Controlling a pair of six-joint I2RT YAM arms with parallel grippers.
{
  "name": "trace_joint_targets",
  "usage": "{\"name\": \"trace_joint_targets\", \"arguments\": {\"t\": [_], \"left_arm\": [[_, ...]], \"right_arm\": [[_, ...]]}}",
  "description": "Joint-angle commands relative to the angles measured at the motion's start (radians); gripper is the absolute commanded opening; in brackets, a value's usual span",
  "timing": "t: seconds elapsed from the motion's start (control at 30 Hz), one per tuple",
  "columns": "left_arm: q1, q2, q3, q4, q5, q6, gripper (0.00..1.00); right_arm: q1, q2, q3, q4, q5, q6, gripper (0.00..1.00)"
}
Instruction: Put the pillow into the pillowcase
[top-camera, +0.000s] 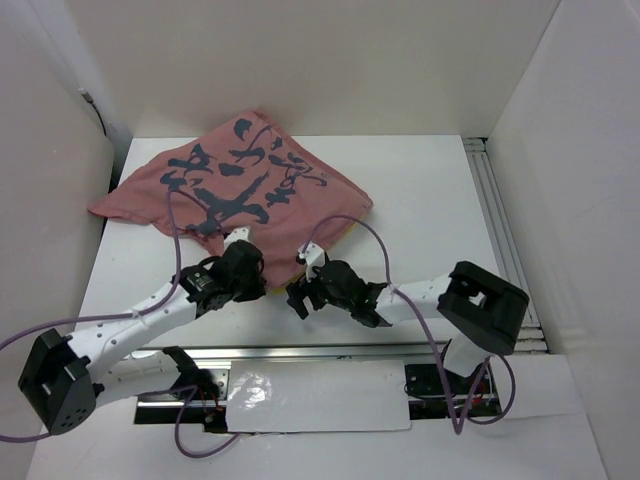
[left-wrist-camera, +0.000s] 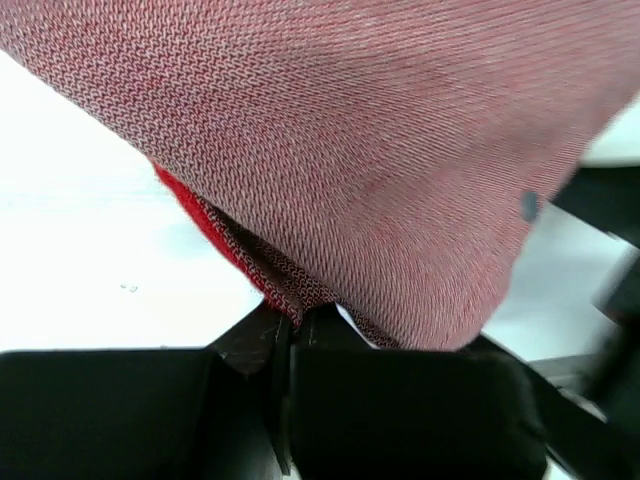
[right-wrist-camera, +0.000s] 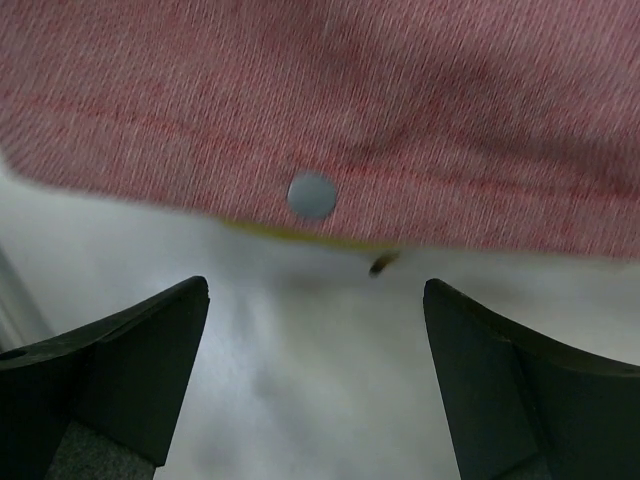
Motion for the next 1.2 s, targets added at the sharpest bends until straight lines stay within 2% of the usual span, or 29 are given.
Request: {"name": "trace_joint_targets", "arguments": {"t": [0.0, 0.1, 0.17, 0.2, 0.23, 0.27, 0.3, 0.33, 0.4, 0.43, 0.5, 0.6, 0.87, 1.03, 1.13, 1.17], "left_arm": [[-0.023, -0.06, -0.016, 0.006, -0.001, -0.002, 0.0], [-0.045, -0.069, -0.016, -0.004, 0.009, -0.014, 0.0], [-0.045, -0.069, -0.016, -0.004, 0.022, -0.014, 0.0], [-0.054, -0.069, -0.007, -0.014, 0.032, -0.014, 0.0], [-0.069, -0.069, -0.007, -0.014, 0.032, -0.025, 0.0], [-0.079, -0.069, 0.004, -0.014, 0.033, -0.025, 0.0], [-0.079, -0.069, 0.016, -0.023, 0.033, -0.025, 0.0], [-0.104, -0.069, 0.025, -0.042, 0.033, -0.025, 0.0], [-0.125, -0.08, 0.068, -0.071, 0.033, -0.037, 0.0], [-0.141, -0.089, 0.085, -0.083, 0.033, -0.037, 0.0], [-0.21, -0.1, 0.143, -0.106, 0.033, -0.037, 0.0], [-0.316, -0.1, 0.256, -0.166, 0.031, -0.037, 0.0], [-0.502, -0.045, 0.504, -0.119, 0.115, 0.084, 0.0], [-0.513, 0.001, 0.558, -0.096, 0.212, 0.136, 0.0], [-0.513, 0.014, 0.558, -0.083, 0.233, 0.145, 0.0], [-0.513, 0.014, 0.535, -0.083, 0.233, 0.145, 0.0]], "right_arm": [[0.006, 0.076, 0.044, 0.33, 0.115, -0.003, 0.95], [-0.003, 0.164, 0.078, 0.427, 0.078, -0.002, 0.95], [-0.003, 0.215, 0.104, 0.482, 0.037, -0.013, 0.9], [-0.003, 0.231, 0.136, 0.482, 0.037, -0.013, 0.83], [-0.003, 0.254, 0.148, 0.493, 0.037, -0.013, 0.51], [-0.003, 0.255, 0.148, 0.512, 0.079, 0.007, 0.23], [-0.003, 0.246, 0.129, 0.595, 0.103, 0.025, 0.02], [0.008, 0.23, 0.107, 0.653, 0.112, 0.025, 0.0], [0.017, 0.167, 0.093, 0.729, 0.132, 0.001, 0.0], [0.017, 0.141, 0.111, 0.7, 0.132, -0.01, 0.0], [0.017, 0.066, 0.121, 0.698, 0.132, -0.01, 0.0], [0.017, 0.002, 0.085, 0.787, 0.121, -0.01, 0.0], [-0.046, 0.12, 0.118, 0.784, 0.009, 0.062, 0.0], [-0.086, 0.189, 0.099, 0.697, -0.032, 0.06, 0.0], [-0.139, 0.209, 0.099, 0.6, -0.095, 0.074, 0.11], [-0.161, 0.196, 0.081, 0.576, -0.157, 0.074, 0.21]]}}
